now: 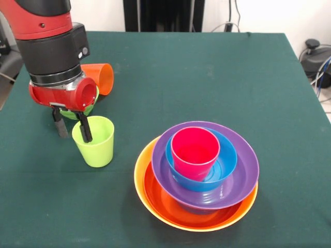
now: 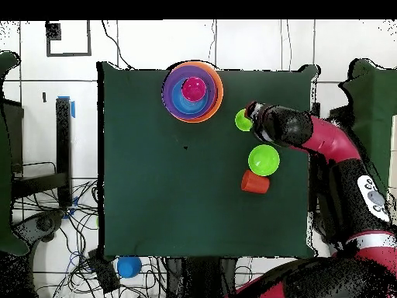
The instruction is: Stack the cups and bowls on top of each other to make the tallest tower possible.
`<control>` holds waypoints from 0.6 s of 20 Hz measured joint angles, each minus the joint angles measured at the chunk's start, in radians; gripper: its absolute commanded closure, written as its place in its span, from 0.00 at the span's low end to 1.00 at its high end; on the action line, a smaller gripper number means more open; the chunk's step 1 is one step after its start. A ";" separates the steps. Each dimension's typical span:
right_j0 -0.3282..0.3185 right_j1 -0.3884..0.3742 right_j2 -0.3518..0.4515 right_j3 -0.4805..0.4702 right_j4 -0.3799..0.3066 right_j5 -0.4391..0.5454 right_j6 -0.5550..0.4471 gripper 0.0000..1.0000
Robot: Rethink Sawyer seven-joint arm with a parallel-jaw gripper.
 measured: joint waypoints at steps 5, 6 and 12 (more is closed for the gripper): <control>-0.017 0.000 0.006 0.001 0.000 0.000 0.000 0.00; -0.019 0.000 0.007 0.001 0.000 0.000 0.000 0.00; -0.027 0.000 0.014 0.001 0.000 0.016 0.000 0.00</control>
